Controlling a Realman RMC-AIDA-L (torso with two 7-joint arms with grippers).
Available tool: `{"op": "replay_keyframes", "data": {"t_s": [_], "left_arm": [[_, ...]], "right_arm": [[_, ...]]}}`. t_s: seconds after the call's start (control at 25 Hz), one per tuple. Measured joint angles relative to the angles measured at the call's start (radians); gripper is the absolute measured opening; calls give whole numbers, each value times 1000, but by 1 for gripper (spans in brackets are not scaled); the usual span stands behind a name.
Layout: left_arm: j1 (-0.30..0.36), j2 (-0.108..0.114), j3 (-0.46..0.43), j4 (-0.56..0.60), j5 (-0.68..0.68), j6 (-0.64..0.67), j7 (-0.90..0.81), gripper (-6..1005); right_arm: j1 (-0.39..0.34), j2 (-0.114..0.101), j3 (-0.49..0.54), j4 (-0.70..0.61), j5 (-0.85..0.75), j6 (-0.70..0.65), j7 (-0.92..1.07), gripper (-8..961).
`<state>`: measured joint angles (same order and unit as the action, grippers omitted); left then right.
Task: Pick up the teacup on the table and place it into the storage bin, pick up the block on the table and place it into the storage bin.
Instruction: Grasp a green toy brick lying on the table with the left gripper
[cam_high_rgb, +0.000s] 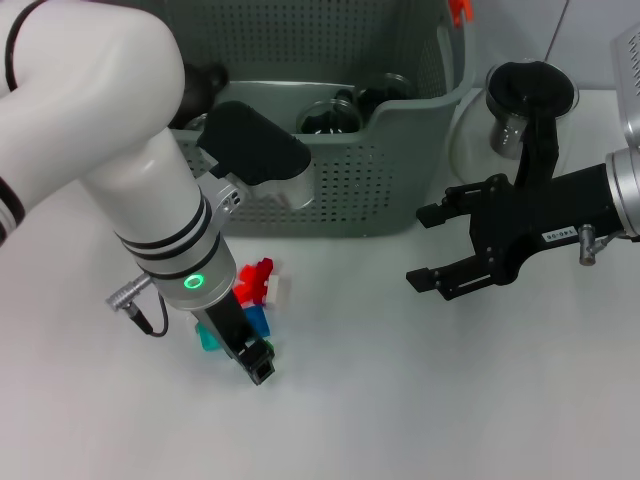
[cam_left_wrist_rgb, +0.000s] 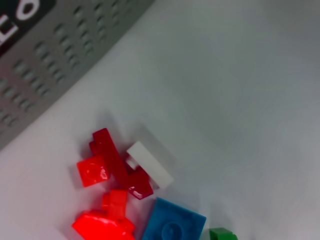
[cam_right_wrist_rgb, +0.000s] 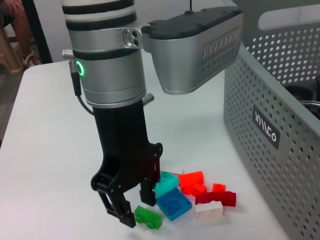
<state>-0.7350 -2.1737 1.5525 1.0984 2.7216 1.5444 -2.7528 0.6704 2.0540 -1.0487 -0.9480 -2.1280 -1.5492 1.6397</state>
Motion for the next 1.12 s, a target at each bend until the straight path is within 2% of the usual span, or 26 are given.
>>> {"op": "replay_keyframes", "data": {"t_s": [1.12], "left_arm": [[-20, -1, 1, -5, -1, 9, -7, 431]], "right_arm": [[5, 2, 1, 0, -1, 9, -1, 878]]}}
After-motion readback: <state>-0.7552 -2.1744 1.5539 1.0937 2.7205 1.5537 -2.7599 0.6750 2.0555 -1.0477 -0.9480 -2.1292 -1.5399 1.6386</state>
